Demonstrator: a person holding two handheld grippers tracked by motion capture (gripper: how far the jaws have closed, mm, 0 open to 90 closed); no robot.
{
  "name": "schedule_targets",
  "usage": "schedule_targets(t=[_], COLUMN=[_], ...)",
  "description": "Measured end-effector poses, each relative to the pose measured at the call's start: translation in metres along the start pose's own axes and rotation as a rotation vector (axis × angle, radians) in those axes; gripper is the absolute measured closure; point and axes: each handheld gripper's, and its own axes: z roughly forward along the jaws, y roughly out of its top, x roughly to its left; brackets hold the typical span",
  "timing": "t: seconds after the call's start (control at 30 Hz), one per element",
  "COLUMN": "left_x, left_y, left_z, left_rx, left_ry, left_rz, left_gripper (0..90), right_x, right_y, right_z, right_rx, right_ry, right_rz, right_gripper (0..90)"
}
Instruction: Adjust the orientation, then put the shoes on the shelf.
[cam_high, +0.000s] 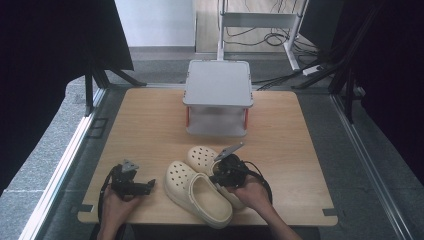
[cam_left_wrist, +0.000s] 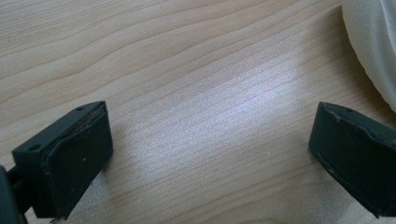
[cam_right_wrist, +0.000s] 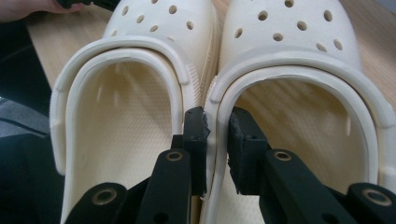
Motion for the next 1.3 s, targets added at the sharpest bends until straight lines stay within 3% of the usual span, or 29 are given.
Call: schedule_targets(t=[0.13,0.3,0.33,0.6,0.87,1.03,1.1,1.3], left_x=[0.000,0.000,0.000,0.000,0.000,0.000,0.000,0.000], left_y=[0.000,0.000,0.000,0.000,0.000,0.000,0.000,0.000], left_z=[0.000,0.000,0.000,0.000,0.000,0.000,0.000,0.000], left_rx=[-0.001,0.000,-0.001,0.000,-0.001,-0.001,-0.002,-0.002], left_ry=[0.001,0.001,0.001,0.000,0.000,-0.001,-0.001,-0.002], left_rz=[0.000,0.001,0.000,0.000,0.001,0.001,-0.001,0.000], left_gripper=[0.0,0.0,0.0,0.0,0.0,0.0,0.0,0.0], right_x=[-0.007,-0.008,-0.005,0.003,0.010,0.015,0.017,0.014], right_y=[-0.002,-0.003,-0.004,-0.001,0.008,0.016,0.020,0.022], right_z=[-0.003,-0.014,-0.016,-0.001,0.023,0.033,0.039,0.047], right_rx=[-0.018,-0.025,-0.013,0.035,0.094,0.097,0.115,0.148], right_ry=[0.021,0.012,0.007,0.009,0.001,-0.040,-0.074,-0.083], right_rz=[0.004,-0.033,-0.057,-0.089,-0.094,-0.109,-0.109,-0.095], right_gripper=[70.5,42.6,33.2,14.1,15.5,30.6,40.9,56.3])
